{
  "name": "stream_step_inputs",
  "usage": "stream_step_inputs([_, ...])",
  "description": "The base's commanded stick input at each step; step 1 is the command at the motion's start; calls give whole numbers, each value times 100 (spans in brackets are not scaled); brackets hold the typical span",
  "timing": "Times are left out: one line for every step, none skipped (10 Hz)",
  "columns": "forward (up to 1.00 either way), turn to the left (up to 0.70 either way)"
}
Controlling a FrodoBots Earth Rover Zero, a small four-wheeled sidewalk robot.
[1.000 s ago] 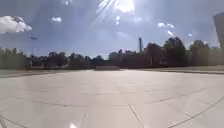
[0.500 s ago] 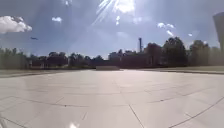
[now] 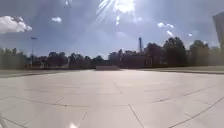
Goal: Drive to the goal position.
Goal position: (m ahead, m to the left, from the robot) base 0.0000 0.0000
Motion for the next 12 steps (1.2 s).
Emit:
stream_step_inputs([5, 0])
stream_step_inputs([5, 0])
stream_step_inputs([5, 0])
stream_step_inputs([5, 0])
stream_step_inputs([5, 0])
stream_step_inputs([5, 0])
stream_step_inputs([5, 0])
stream_step_inputs([5, 0])
stream_step_inputs([5, 0])
stream_step_inputs([5, 0])
stream_step_inputs([5, 0])
stream_step_inputs([5, 0])
